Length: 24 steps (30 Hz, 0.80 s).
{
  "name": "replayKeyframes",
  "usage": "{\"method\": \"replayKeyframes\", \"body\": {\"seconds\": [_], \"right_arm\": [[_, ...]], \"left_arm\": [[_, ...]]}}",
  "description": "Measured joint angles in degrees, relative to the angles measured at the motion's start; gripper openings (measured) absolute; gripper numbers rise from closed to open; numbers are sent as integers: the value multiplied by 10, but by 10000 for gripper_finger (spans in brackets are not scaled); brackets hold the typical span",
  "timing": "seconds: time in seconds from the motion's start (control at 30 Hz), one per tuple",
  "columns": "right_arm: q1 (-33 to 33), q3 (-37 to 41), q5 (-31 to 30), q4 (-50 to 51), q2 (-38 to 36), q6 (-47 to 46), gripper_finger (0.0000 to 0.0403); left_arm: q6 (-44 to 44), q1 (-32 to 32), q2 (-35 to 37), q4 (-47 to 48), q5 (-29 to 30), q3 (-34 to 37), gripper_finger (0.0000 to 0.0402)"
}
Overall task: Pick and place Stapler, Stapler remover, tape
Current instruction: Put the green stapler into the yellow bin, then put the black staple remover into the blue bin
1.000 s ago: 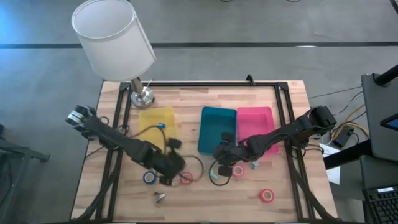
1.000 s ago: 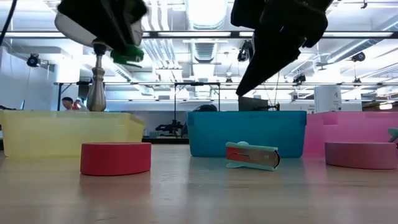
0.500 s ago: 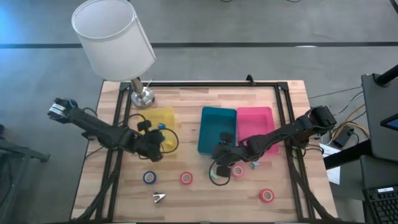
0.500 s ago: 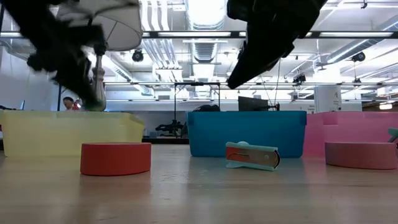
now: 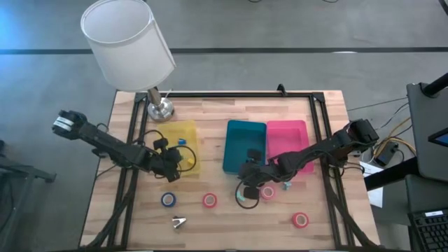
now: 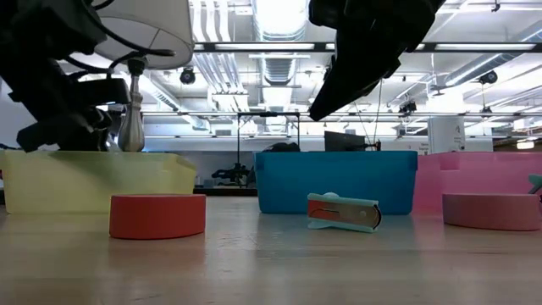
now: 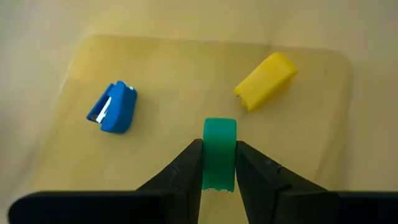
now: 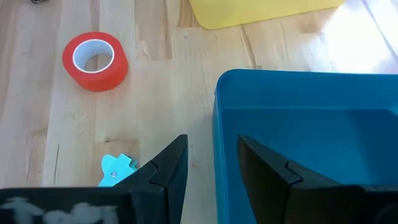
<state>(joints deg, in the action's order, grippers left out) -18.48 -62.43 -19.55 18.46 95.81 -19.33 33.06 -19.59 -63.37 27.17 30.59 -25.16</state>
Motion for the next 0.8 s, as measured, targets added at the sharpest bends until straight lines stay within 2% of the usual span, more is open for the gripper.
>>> {"method": "replayKeyframes", "body": {"seconds": [0.33,0.6,0.8], "right_arm": [[0,0,0,-3,0,0,128],[0,0,0,-6,0,0,138],[0,0,0,-7,0,0,136]], "left_arm": [[-16,0,0,8,-3,-3,95],[-27,0,0,16,-20,-2,153],[-92,0,0,46,-23,-44,187]]}}
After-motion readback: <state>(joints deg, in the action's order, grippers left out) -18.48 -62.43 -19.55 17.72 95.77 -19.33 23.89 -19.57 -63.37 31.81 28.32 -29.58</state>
